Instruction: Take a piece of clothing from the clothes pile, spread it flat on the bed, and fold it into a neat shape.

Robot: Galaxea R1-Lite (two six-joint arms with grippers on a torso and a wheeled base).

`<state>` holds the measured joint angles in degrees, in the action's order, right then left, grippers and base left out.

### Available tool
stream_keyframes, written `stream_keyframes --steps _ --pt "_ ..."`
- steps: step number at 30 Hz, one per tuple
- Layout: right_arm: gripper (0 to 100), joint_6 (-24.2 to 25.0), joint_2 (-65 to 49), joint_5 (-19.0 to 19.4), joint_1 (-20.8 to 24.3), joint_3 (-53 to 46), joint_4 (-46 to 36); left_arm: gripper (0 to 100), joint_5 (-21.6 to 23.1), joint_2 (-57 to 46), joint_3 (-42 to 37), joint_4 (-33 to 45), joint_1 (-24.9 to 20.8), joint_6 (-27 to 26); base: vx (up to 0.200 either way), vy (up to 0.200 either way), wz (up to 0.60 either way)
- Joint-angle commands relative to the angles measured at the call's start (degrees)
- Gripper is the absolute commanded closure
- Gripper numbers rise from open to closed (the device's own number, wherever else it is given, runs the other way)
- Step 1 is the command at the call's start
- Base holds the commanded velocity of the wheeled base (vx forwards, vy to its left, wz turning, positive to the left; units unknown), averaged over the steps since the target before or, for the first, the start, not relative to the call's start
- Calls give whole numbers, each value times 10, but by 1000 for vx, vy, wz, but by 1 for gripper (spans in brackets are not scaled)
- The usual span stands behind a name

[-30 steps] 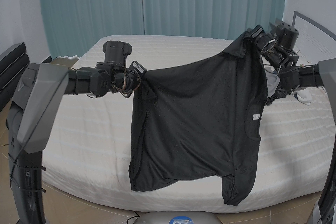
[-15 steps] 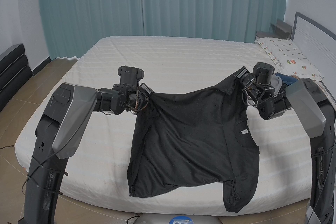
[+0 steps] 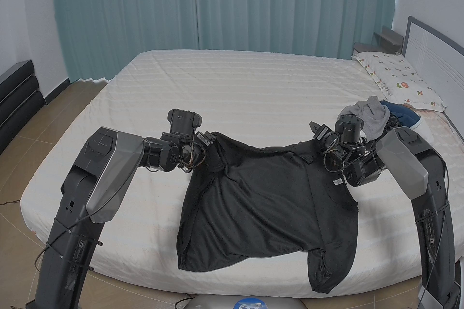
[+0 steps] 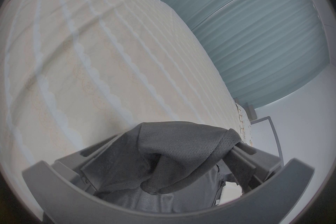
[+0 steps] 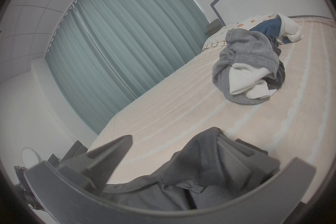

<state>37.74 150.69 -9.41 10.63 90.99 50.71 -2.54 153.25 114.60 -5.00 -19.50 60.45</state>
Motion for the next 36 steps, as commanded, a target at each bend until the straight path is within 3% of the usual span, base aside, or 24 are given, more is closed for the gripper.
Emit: stream_keyframes --steps 1,18,28,31,36 --pt "0 0 0 2 -3 -17 -6 0 -1 3 0 2 2 0 0 0 0" --pt "0 8 -22 20 -21 -41 -21 0 -13 -4 0 0 46 1 0 0 0" --pt "0 10 -51 34 -36 -84 -31 0 40 -52 0 46 89 7 0 0 0" --pt "0 10 -71 53 -47 -114 -31 0 68 -73 0 43 109 41 0 0 0" --pt "0 24 -87 79 -49 -172 -25 0 108 -80 0 38 117 38 0 0 0"
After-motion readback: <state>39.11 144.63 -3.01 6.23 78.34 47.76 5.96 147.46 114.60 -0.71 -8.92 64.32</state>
